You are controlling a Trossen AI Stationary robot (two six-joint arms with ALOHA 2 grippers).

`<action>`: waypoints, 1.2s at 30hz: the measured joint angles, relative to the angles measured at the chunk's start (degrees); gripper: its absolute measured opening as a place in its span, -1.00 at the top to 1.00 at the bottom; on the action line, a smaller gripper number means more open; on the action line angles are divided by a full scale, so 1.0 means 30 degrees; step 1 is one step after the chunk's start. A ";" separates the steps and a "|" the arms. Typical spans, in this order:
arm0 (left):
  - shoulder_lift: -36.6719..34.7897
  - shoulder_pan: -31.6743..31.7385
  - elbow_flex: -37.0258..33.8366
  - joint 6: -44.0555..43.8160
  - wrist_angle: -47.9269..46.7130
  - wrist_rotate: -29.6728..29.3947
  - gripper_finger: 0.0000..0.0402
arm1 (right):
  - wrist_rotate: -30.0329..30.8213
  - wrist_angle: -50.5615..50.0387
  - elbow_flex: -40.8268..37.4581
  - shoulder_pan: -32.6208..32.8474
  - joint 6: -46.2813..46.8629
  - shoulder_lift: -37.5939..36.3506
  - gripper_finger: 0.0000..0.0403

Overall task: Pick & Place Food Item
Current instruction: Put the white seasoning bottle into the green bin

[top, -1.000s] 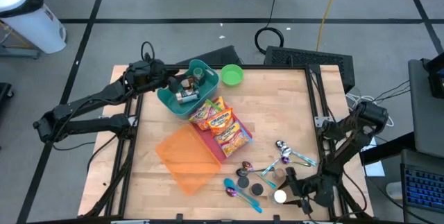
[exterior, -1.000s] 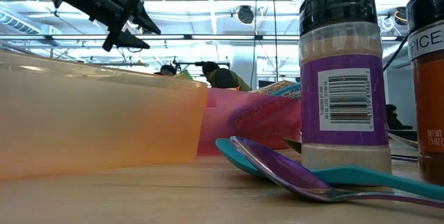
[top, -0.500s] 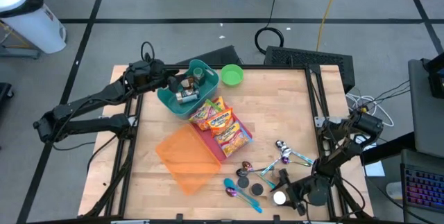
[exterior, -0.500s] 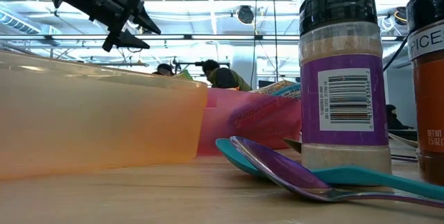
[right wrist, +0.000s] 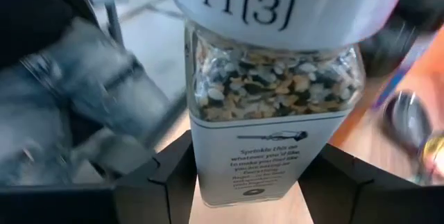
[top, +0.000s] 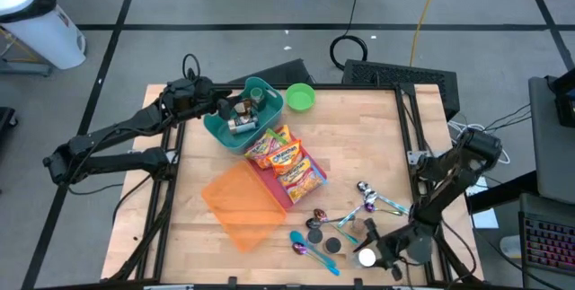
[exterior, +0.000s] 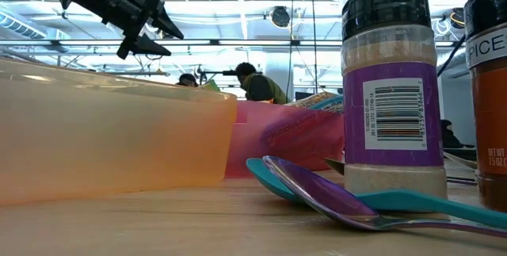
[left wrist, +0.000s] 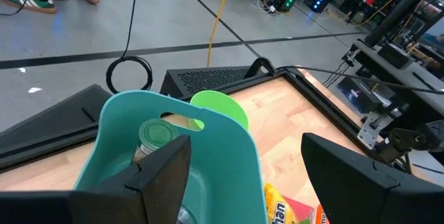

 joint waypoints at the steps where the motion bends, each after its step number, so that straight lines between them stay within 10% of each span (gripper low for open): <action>1: 0.0000 0.0000 0.0000 -0.0294 -0.0007 0.0012 -0.41 | 0.0058 -0.0062 0.0000 0.0064 -0.0132 -0.0661 0.04; 14: 0.0661 -0.0463 0.0264 -0.0778 0.2706 0.5431 -0.41 | 0.5536 -0.3212 0.0036 -0.2945 -0.2634 -1.1591 0.04; 24: 0.6988 -0.2115 0.8098 0.4071 -0.4362 0.8717 -0.41 | -0.6609 -0.6557 0.0029 -1.5920 -0.0285 -1.1378 0.04; 36: 1.4953 -0.6084 2.0973 1.1331 -1.4261 0.6674 -0.41 | -0.8038 -0.6185 0.3158 -1.9732 -0.2003 -0.5063 0.04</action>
